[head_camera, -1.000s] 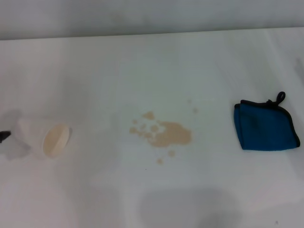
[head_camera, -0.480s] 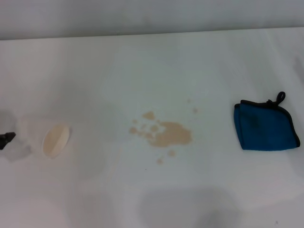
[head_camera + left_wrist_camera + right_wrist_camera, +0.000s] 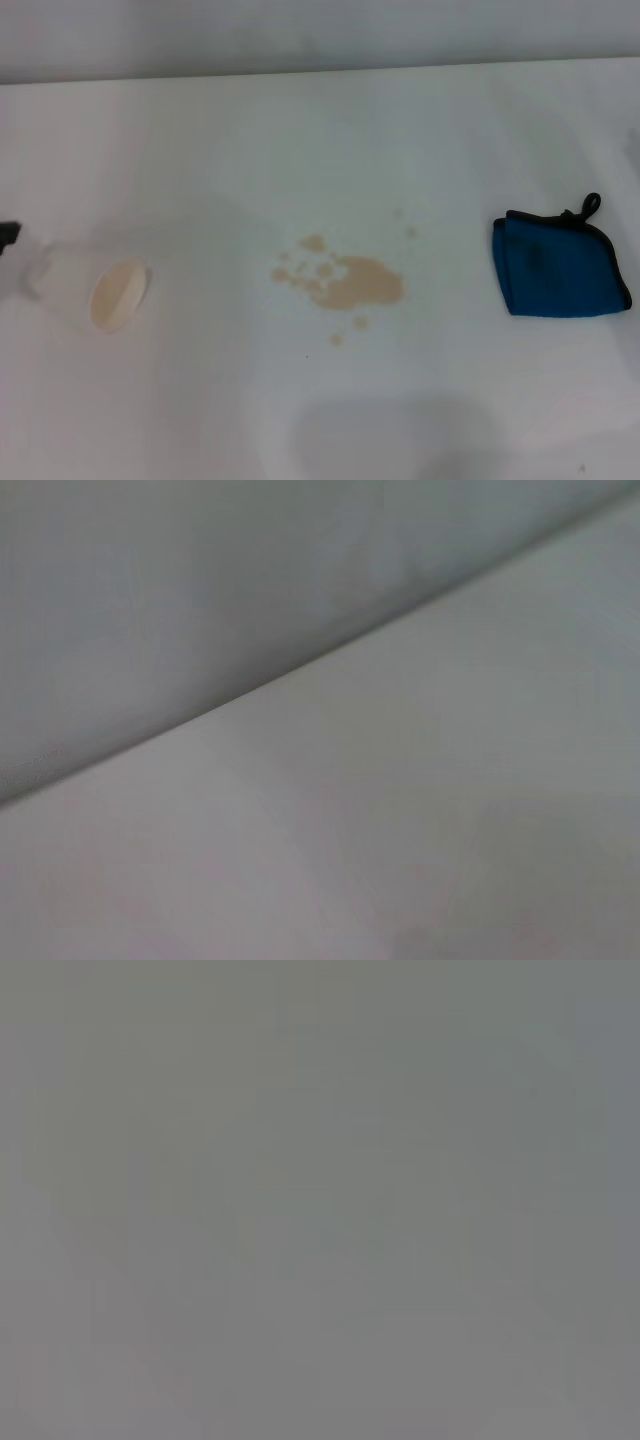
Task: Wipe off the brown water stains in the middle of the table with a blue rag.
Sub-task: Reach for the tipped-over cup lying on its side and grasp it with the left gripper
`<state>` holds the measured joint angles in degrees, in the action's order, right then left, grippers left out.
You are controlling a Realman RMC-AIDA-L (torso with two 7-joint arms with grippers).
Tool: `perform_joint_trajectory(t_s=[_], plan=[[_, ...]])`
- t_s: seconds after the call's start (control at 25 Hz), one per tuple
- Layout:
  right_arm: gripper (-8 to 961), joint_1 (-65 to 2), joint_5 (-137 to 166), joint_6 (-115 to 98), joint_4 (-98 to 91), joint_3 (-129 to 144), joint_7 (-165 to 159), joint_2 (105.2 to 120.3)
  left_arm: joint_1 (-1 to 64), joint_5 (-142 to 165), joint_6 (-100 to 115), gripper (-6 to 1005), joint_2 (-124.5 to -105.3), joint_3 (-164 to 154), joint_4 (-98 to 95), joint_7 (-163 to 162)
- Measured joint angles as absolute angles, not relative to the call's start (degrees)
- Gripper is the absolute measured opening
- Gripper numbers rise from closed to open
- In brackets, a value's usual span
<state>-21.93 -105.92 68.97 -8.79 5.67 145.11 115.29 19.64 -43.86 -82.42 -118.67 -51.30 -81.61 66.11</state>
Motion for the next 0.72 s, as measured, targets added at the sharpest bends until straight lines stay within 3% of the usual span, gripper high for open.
perform_joint_trajectory(t_s=[0.72], plan=[[840, -20.2, -106.5, 61.2, -19.7, 5.4, 132.3, 114.54, 23.5, -49.4, -85.5, 847, -117.38, -42.4, -77.3, 9.2]])
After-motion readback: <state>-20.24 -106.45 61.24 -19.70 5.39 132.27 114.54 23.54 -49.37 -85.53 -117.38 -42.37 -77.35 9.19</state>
